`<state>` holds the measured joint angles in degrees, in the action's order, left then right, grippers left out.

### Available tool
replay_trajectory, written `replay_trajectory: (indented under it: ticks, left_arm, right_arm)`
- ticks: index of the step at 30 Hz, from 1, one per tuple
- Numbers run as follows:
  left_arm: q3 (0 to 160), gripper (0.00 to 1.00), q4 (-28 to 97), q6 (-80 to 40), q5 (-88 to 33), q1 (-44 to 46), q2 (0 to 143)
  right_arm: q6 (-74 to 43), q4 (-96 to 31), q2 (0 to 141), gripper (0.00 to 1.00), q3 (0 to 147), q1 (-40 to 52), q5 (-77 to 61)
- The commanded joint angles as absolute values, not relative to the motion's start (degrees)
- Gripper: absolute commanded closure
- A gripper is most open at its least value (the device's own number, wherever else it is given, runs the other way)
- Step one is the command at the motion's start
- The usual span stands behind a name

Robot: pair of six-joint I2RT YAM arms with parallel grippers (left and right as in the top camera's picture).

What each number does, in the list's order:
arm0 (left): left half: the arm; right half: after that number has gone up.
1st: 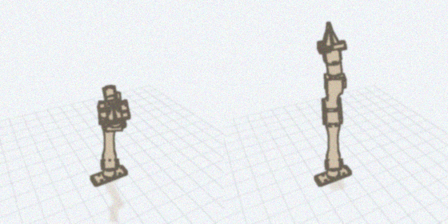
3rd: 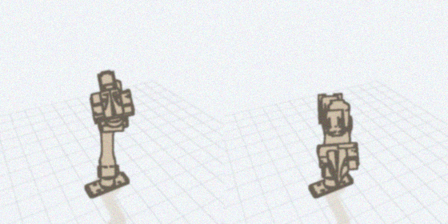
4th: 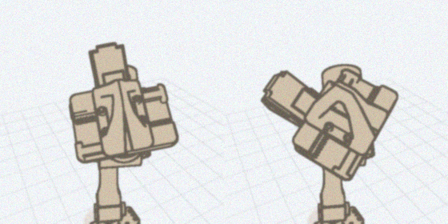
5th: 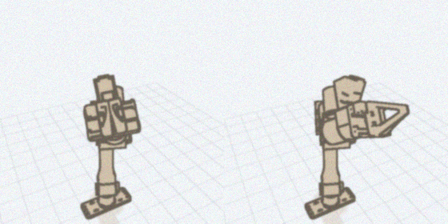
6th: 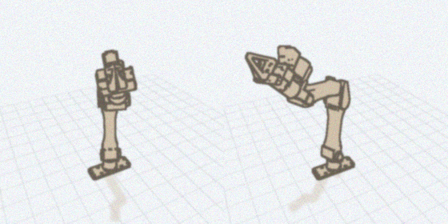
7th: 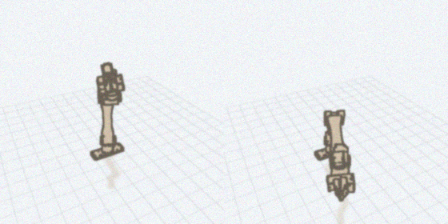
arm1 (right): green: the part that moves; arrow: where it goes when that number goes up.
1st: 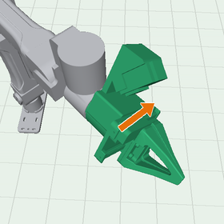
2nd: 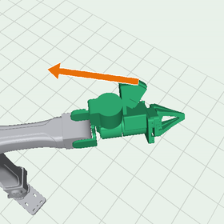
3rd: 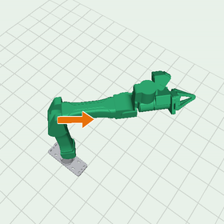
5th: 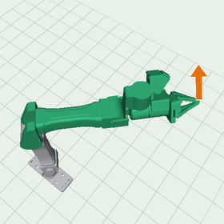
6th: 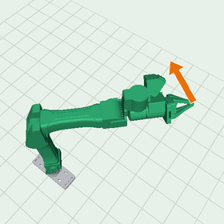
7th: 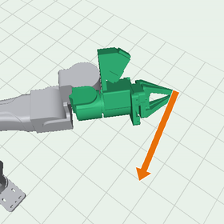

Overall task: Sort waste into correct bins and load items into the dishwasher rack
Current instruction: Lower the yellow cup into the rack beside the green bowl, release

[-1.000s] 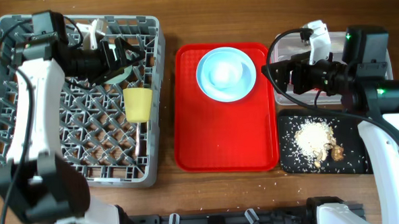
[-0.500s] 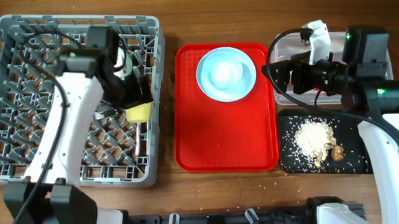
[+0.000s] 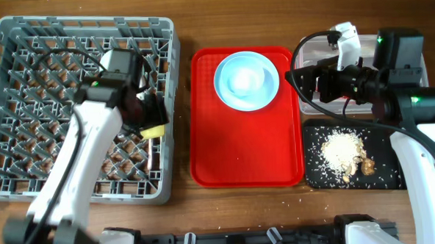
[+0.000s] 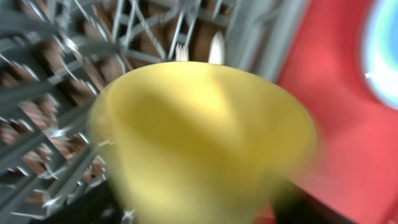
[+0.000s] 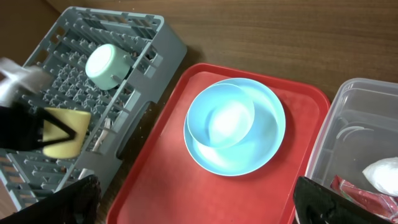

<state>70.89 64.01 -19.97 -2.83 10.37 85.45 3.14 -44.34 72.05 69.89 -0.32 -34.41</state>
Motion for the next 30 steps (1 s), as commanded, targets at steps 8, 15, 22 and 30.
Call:
replay_trajectory:
  ticks: [8,15,22,30]
  left_arm:
    - [68.3,0.35,68.3,-21.5,0.0,10.8,75.9]
    - [51.7,0.32,50.0,-21.0,0.8,10.8,75.9]
    - [52.5,0.30,46.9,-20.2,3.3,10.8,71.7]
    - [51.9,0.25,44.9,-19.7,0.6,10.8,62.1]
  right_arm:
    - [4.1,-44.2,72.3,0.00,69.8,-0.3,-34.3]
    - [4.1,-44.2,72.3,0.00,69.8,-0.3,-34.3]
    - [4.1,-44.2,72.3,0.00,69.8,-0.3,-34.3]
    - [4.1,-44.2,72.3,0.00,69.8,-0.3,-34.3]
